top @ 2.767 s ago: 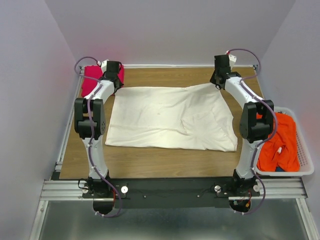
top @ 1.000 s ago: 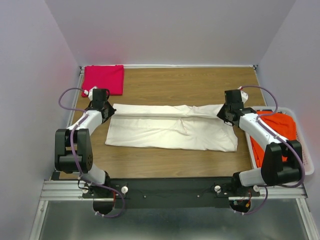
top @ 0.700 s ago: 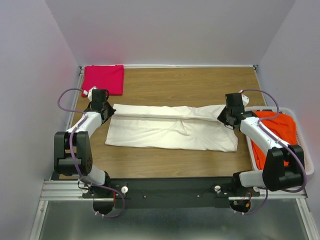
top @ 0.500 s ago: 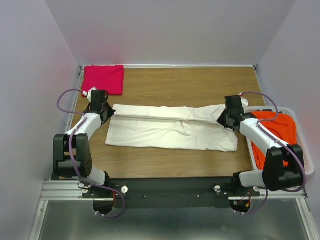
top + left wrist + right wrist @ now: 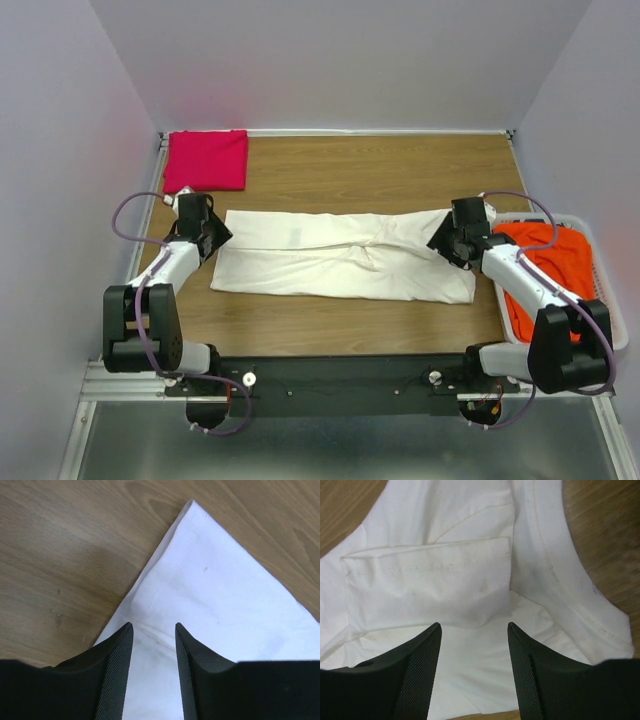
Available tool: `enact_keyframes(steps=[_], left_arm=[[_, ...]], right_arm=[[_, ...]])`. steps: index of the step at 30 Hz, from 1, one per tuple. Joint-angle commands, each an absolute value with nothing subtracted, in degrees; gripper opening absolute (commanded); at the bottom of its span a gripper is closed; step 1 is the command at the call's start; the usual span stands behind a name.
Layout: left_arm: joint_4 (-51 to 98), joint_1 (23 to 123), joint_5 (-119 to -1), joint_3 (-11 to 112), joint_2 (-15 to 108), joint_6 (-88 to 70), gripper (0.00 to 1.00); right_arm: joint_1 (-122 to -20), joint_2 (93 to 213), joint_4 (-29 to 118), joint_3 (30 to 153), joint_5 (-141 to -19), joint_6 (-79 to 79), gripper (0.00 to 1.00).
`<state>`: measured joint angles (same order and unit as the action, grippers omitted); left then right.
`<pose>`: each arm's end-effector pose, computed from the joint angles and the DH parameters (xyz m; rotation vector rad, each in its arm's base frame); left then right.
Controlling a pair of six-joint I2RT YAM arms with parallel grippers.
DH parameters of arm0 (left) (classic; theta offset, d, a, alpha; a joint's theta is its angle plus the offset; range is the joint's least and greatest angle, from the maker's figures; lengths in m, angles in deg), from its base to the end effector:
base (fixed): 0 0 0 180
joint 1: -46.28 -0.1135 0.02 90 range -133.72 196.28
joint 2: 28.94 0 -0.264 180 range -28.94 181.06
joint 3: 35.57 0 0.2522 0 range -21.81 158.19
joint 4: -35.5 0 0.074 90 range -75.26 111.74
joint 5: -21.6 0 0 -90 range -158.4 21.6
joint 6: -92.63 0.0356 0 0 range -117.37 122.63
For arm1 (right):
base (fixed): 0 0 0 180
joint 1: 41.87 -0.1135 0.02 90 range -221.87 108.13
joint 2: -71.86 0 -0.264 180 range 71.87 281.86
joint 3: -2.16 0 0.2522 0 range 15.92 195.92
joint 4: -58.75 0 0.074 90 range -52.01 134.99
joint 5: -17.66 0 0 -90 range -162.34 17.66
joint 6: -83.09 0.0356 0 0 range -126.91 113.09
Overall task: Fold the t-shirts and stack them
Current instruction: Fold the tshirt
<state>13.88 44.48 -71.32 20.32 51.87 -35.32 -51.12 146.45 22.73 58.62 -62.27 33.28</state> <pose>0.2817 0.0107 0.1883 -0.8371 2.2439 -0.2381 0.2511 0.0346 0.2011 0.7353 2.3897 0.1381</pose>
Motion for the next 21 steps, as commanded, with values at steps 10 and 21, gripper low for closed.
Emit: enact_keyframes(steps=[10,21], left_arm=[[17.25,45.22,-65.06,30.39,57.78,-35.69,0.43],[16.99,48.30,-64.44,38.31,72.04,-39.90,0.33]], right_arm=[[-51.09,154.64,25.03,70.67,-63.28,28.78,0.63],[-51.45,172.31,26.89,80.78,-54.59,29.92,0.56]])
